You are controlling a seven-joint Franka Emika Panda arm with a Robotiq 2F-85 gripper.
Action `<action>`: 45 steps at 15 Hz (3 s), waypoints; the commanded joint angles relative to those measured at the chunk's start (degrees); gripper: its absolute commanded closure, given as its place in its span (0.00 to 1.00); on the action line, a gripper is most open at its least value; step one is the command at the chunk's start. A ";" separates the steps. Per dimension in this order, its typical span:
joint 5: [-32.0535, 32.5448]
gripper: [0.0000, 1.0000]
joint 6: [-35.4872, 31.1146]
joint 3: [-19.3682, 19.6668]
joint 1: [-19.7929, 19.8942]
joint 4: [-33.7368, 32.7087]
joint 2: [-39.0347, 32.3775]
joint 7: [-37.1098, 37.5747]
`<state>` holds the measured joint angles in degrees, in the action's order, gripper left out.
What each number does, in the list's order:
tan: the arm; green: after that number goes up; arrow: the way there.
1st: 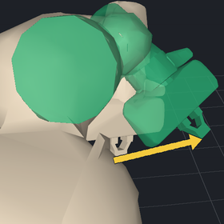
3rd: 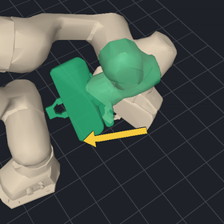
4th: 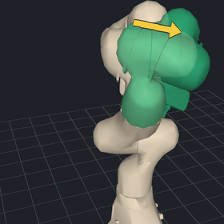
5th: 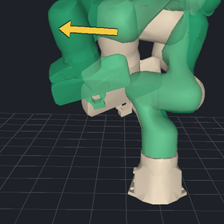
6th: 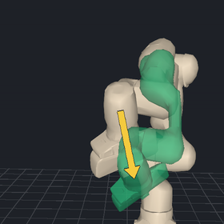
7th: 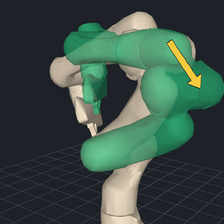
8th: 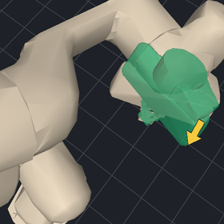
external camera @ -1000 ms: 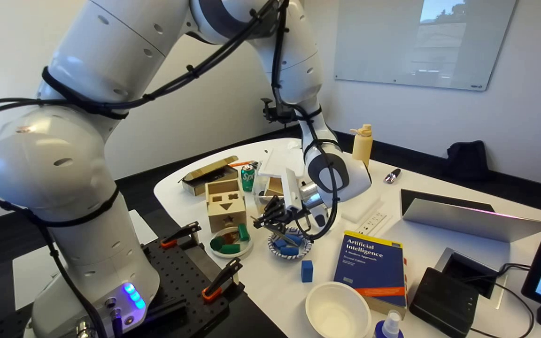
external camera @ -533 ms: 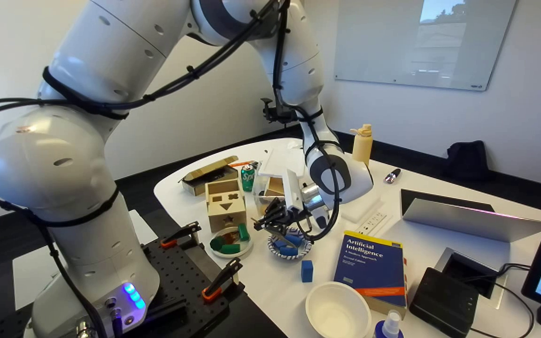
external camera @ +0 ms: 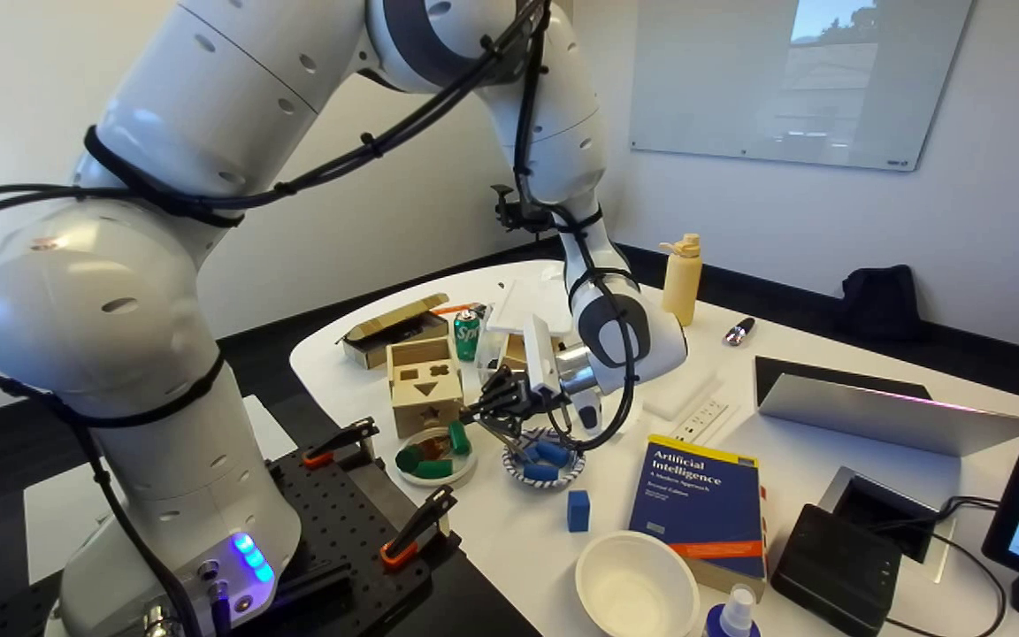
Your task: Use the chopsticks to stir the contents in the bowl.
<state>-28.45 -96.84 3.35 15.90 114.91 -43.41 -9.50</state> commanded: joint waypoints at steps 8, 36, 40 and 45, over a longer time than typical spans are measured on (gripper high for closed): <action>2.71 0.98 -1.77 1.12 -0.01 -4.14 -0.62 -0.78; 3.25 0.98 4.47 1.35 0.49 -4.80 -1.82 1.38; 3.77 0.98 4.88 1.06 -0.56 -3.93 0.02 0.62; 6.62 0.98 4.59 0.82 -3.69 -1.95 6.12 2.30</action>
<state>-24.43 -93.17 4.08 14.65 110.54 -43.03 -8.86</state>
